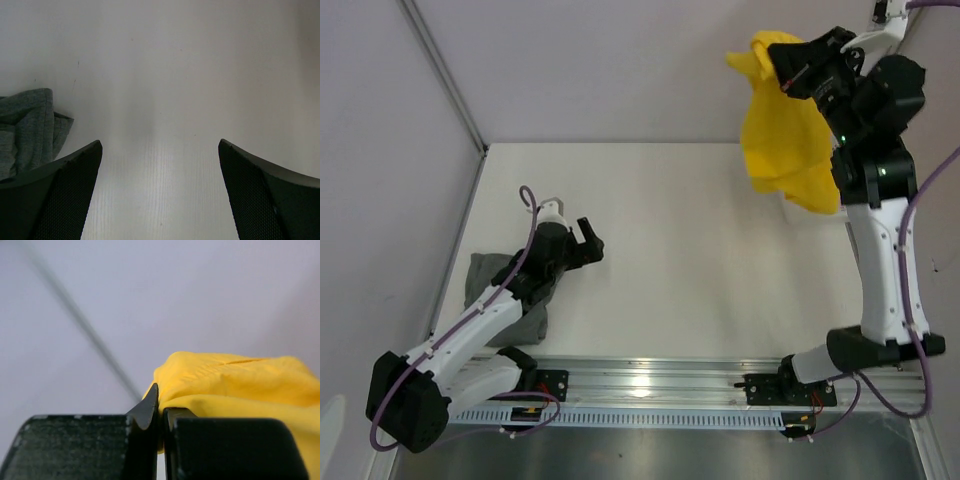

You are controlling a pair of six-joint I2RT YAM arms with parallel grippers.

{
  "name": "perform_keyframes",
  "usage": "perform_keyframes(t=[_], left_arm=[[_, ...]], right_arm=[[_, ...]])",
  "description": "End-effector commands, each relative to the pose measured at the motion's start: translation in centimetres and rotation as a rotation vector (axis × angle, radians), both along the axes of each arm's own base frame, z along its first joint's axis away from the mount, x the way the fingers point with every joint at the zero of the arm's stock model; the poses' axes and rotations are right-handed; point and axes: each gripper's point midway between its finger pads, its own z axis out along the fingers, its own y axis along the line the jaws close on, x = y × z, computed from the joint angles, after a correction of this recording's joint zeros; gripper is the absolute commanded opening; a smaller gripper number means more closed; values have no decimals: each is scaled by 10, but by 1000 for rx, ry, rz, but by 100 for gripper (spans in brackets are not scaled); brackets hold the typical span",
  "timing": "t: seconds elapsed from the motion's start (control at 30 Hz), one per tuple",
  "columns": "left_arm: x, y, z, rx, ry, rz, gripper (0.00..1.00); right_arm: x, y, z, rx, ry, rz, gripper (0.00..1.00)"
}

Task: Fold and stack the shorts
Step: Grab the shorts from the pile, then move the shorts to the center of the board

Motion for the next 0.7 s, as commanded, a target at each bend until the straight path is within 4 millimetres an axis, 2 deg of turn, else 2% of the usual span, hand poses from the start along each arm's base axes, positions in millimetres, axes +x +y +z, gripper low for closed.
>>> perform_keyframes(t=[0.0, 0.03, 0.1, 0.13, 0.2, 0.23, 0.33, 0.4, 0.43, 0.47, 0.5, 0.53, 0.57, 0.6, 0.63, 0.67], left_arm=[[-2, 8, 13, 11, -56, 27, 99], [-3, 10, 19, 3, -75, 33, 99], [-6, 16, 22, 4, -80, 55, 99], [-7, 17, 27, -3, -92, 61, 99], [-11, 23, 36, -18, -122, 83, 99], [-14, 26, 38, -19, -124, 92, 99], [-20, 34, 50, -45, -164, 122, 99], [-24, 40, 57, -55, -185, 147, 99], [-24, 44, 57, -49, -191, 165, 99], [-26, 46, 59, -45, -194, 171, 99], [-27, 49, 61, -43, -199, 181, 99], [-27, 51, 62, -35, -202, 189, 99], [-27, 52, 62, -31, -199, 191, 99], [-27, 52, 61, -25, -193, 192, 99], [-27, 52, 60, -23, -189, 190, 99], [-27, 51, 58, -20, -183, 187, 99]], right_arm=[[-113, 35, 84, 34, -281, 233, 0], [-142, 41, 90, 42, -308, 312, 0], [-160, 51, 85, 97, -284, 409, 0], [-184, 56, 88, 93, -305, 471, 0], [-202, 58, 89, 125, -288, 522, 0], [-209, 57, 90, 131, -282, 526, 0], [-197, 55, 65, 139, -162, 489, 0], [-179, 58, 33, 124, -63, 482, 0], [-153, 63, -11, 142, 66, 480, 0], [-146, 64, -24, 154, 73, 500, 0], [-143, 71, -49, 155, 123, 582, 3], [-113, 64, -100, 239, 237, 576, 11], [-97, 62, -131, 281, 304, 594, 15], [-91, 63, -159, 303, 358, 652, 24], [-76, 57, -199, 348, 447, 653, 56], [-67, 59, -221, 337, 501, 668, 66]])
